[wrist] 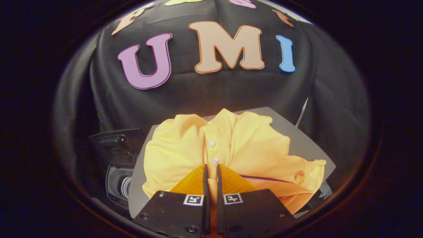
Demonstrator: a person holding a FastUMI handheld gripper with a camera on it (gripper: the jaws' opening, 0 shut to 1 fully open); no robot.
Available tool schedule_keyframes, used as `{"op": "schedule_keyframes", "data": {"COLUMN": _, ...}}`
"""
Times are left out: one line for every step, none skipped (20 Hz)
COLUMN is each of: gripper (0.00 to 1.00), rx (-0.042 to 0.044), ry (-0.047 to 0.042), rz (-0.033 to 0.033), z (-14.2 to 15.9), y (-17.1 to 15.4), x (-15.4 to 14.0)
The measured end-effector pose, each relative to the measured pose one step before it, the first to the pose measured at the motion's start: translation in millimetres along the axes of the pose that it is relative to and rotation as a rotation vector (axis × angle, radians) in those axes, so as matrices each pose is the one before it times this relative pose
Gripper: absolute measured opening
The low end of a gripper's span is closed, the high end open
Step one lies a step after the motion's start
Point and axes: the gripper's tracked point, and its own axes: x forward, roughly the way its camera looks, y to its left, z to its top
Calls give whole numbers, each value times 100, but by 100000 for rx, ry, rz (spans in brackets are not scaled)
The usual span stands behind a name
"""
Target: Put the clothes into the washing machine and then close the washing machine lid.
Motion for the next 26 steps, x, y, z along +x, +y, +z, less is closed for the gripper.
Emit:
{"op": "schedule_keyframes", "data": {"gripper": 6, "rx": 2290, "ry": -291, "rz": 1832, "z": 45, "y": 293, "x": -698}}
{"op": "schedule_keyframes", "data": {"gripper": 5, "rx": 1473, "ry": -1008, "rz": 1382, "z": 432, "y": 202, "x": -479}}
{"op": "schedule_keyframes", "data": {"gripper": 4, "rx": 746, "ry": -1018, "rz": 1238, "z": 443, "y": 195, "x": -437}}
{"op": "schedule_keyframes", "data": {"gripper": 4, "rx": 317, "ry": -843, "rz": 626, "z": 347, "y": 222, "x": -527}}
{"op": "schedule_keyframes", "data": {"gripper": 4, "rx": 249, "ry": -1585, "rz": 425, "z": 541, "y": 248, "x": -522}}
{"op": "schedule_keyframes", "data": {"gripper": 4, "rx": 186, "ry": -933, "rz": 458, "z": 330, "y": 310, "x": -685}}
{"op": "schedule_keyframes", "data": {"gripper": 4, "rx": 606, "ry": -1368, "rz": 720, "z": 599, "y": 436, "x": -569}}
{"op": "schedule_keyframes", "data": {"gripper": 4, "rx": 413, "ry": -1241, "rz": 524, "z": 502, "y": 487, "x": -561}}
{"op": "schedule_keyframes", "data": {"gripper": 4, "rx": 171, "ry": -958, "rz": 308, "z": 546, "y": 468, "x": -350}}
{"op": "schedule_keyframes", "data": {"gripper": 4, "rx": 193, "ry": -1539, "rz": 176, "z": 626, "y": 440, "x": -415}}
{"op": "schedule_keyframes", "data": {"gripper": 4, "rx": 284, "ry": -738, "rz": 649, "z": 442, "y": 623, "x": -551}}
{"op": "schedule_keyframes", "data": {"gripper": 4, "rx": 266, "ry": -1433, "rz": 840, "z": 655, "y": 715, "x": -491}}
{"op": "schedule_keyframes", "data": {"gripper": 4, "rx": 540, "ry": -1159, "rz": 1347, "z": 604, "y": 841, "x": -407}}
{"op": "schedule_keyframes", "data": {"gripper": 4, "rx": 8, "ry": -1045, "rz": 1289, "z": 397, "y": 970, "x": -357}}
{"op": "schedule_keyframes", "data": {"gripper": 4, "rx": -710, "ry": -1180, "rz": 908, "z": 302, "y": 935, "x": -380}}
{"op": "schedule_keyframes", "data": {"gripper": 4, "rx": -1179, "ry": -602, "rz": 733, "z": 203, "y": 900, "x": -235}}
{"op": "schedule_keyframes", "data": {"gripper": 4, "rx": -655, "ry": -665, "rz": 529, "z": 55, "y": 852, "x": -283}}
{"op": "schedule_keyframes", "data": {"gripper": 3, "rx": 43, "ry": -1666, "rz": 1070, "z": 158, "y": 1148, "x": -180}}
{"op": "schedule_keyframes", "data": {"gripper": 4, "rx": 91, "ry": -758, "rz": 1284, "z": 7, "y": 1301, "x": -65}}
{"op": "schedule_keyframes", "data": {"gripper": 3, "rx": 249, "ry": -1220, "rz": 1411, "z": -271, "y": 1263, "x": -37}}
{"op": "schedule_keyframes", "data": {"gripper": 3, "rx": 369, "ry": -1439, "rz": 1567, "z": -93, "y": 1308, "x": 145}}
{"op": "schedule_keyframes", "data": {"gripper": 3, "rx": 700, "ry": -958, "rz": 1149, "z": -265, "y": 1292, "x": 134}}
{"op": "schedule_keyframes", "data": {"gripper": 3, "rx": -61, "ry": -593, "rz": 1578, "z": -315, "y": 1472, "x": 258}}
{"op": "schedule_keyframes", "data": {"gripper": 3, "rx": -993, "ry": -505, "rz": 1365, "z": -440, "y": 1326, "x": 266}}
{"op": "schedule_keyframes", "data": {"gripper": 3, "rx": -1600, "ry": -202, "rz": 1587, "z": -309, "y": 1337, "x": 316}}
{"op": "schedule_keyframes", "data": {"gripper": 3, "rx": -1235, "ry": -923, "rz": 1108, "z": -218, "y": 1289, "x": 324}}
